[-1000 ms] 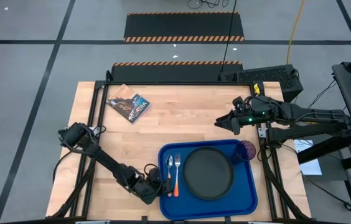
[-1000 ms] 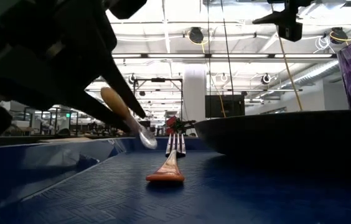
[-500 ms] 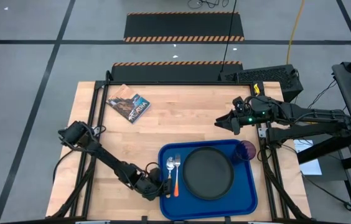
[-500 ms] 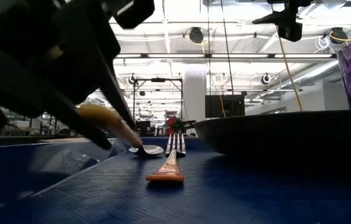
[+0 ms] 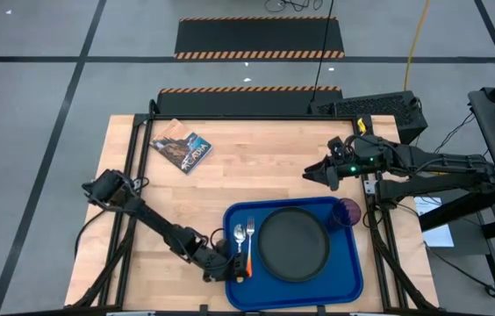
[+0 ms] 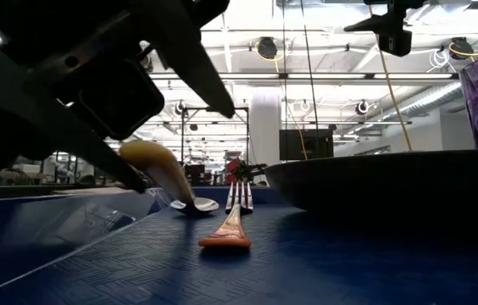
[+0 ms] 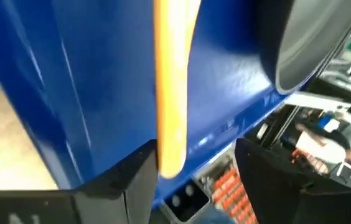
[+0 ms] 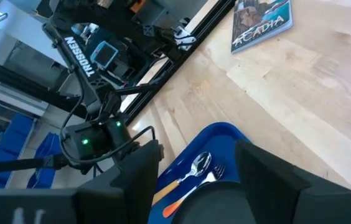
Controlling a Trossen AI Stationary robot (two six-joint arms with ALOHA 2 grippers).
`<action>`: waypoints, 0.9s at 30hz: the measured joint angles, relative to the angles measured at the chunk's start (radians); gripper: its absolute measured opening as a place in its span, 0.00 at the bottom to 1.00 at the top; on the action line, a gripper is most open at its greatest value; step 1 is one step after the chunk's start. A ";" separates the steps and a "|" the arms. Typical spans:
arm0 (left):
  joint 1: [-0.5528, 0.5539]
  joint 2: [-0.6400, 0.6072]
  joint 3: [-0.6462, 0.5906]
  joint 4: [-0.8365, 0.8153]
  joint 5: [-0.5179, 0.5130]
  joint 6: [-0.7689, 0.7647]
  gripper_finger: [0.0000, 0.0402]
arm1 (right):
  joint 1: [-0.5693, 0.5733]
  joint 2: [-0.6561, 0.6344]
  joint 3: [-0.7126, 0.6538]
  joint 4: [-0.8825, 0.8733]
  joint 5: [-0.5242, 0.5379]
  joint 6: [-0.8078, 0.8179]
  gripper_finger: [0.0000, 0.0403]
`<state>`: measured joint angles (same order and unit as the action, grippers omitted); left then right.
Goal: Pick and place plate/cup/fork/spoon on tray
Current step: Put the yellow spoon to the left side of the orange fork on the blue serving tray, then return to Home Position
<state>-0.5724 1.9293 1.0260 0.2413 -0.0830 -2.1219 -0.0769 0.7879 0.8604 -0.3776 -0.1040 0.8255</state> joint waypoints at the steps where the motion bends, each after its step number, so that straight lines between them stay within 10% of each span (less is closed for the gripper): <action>1: 0.003 0.000 0.000 0.002 0.026 -0.005 0.54 | 0.000 0.000 0.000 0.000 -0.003 0.000 0.50; 13: 0.052 -0.175 0.000 -0.302 0.075 0.082 0.45 | 0.000 -0.014 0.000 -0.001 -0.005 -0.023 0.50; 27: 0.256 -0.481 0.000 -0.423 0.030 0.667 0.29 | 0.000 -0.029 0.000 0.000 -0.008 -0.313 0.39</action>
<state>-0.3161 1.4483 1.0260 -0.1821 -0.0532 -1.4552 -0.0767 0.7589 0.8604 -0.3775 -0.1118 0.5126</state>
